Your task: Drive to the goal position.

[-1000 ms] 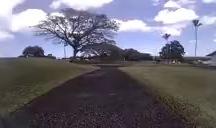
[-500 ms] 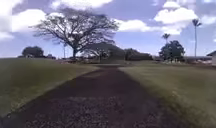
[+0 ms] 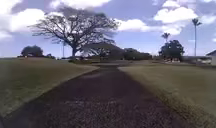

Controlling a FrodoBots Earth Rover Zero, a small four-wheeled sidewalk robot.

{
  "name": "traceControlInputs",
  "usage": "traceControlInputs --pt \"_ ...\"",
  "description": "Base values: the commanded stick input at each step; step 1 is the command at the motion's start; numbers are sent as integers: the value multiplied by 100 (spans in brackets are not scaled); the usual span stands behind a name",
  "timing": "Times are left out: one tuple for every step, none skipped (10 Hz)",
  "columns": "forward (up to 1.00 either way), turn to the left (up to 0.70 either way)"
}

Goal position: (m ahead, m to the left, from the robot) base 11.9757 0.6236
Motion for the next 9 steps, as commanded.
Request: traceControlInputs --pt "30 0" --pt "30 0" --pt "30 0" --pt "30 0" --pt "30 0" --pt "30 0" --pt "30 0" --pt "30 0" --pt "30 0"
